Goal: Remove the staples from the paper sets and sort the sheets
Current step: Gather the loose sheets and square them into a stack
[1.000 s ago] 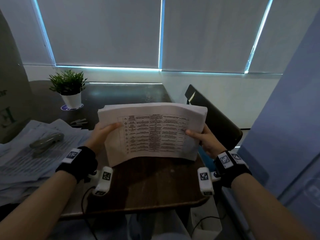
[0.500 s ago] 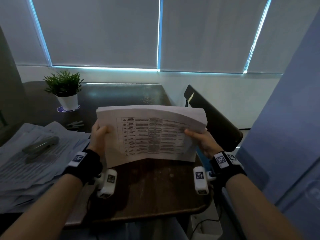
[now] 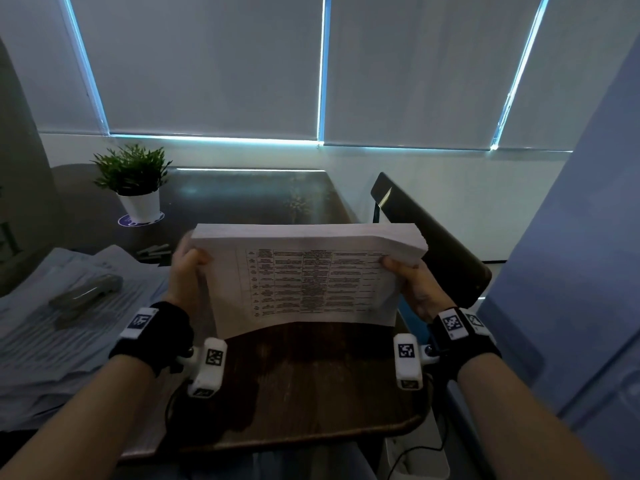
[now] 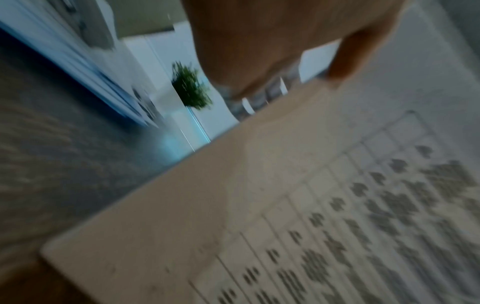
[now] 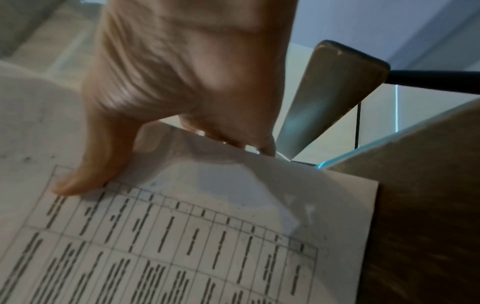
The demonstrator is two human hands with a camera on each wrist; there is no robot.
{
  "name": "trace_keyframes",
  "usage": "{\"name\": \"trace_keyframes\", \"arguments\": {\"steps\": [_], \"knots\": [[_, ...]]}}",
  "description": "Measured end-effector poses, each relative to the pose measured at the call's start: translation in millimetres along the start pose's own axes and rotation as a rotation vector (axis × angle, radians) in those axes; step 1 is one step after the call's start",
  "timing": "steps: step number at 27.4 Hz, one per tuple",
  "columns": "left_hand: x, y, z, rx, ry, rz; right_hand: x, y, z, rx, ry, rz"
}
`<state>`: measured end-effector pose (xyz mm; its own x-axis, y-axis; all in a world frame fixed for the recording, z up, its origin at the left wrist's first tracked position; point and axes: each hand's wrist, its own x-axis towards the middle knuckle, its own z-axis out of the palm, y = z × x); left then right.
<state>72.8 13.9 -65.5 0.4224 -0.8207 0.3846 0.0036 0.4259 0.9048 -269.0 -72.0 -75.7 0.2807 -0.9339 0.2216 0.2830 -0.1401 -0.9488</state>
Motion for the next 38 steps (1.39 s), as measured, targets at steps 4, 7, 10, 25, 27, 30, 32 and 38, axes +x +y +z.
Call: {"name": "trace_keyframes", "arguments": {"steps": [4,7,10,25,27,30,32,38], "knots": [[-6,-3,14,0.069,0.09,-0.035,2,-1,10,-0.04,0.006,-0.003],[-1,4,24,0.1,0.226,-0.001,5,-11,19,-0.047,0.038,-0.031],[16,17,23,0.067,0.214,0.082,12,-27,16,-0.071,0.05,-0.069],[11,-24,-3,0.68,-0.029,-0.532,7,6,14,-0.316,0.134,0.435],[2,-35,-5,0.789,-0.085,-0.636,3,21,17,-0.395,0.155,0.608],[0,-36,-5,0.943,-0.16,-0.679,-5,26,25,-0.639,0.158,0.698],[6,-30,-6,1.064,-0.24,-0.683,-8,12,34,-0.99,0.068,0.677],[30,9,-2,1.316,-0.514,-0.431,28,-24,129,-1.154,-0.096,0.38]]}}
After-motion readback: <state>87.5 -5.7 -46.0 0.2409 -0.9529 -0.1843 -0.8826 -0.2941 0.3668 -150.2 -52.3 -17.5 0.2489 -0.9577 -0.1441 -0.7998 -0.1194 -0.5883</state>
